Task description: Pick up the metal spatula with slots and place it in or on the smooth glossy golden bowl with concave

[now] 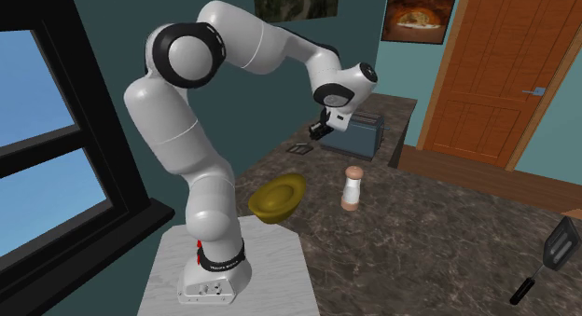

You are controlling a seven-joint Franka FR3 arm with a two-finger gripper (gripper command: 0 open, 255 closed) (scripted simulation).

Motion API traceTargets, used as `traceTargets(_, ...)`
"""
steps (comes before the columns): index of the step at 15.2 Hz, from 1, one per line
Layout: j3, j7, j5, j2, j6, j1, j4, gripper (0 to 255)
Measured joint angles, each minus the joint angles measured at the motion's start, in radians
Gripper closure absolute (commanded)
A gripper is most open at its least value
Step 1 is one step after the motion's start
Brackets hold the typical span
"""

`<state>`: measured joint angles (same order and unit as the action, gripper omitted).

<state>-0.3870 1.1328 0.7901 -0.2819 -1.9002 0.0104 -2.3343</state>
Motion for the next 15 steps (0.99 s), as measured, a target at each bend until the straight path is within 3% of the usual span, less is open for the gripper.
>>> traceTargets(12,0.095,-0.048,0.062,-0.535,0.145,0.066,-0.452,255)
traceTargets(15,0.095,-0.062,0.069,-0.559,0.137,0.072,-0.492,255)
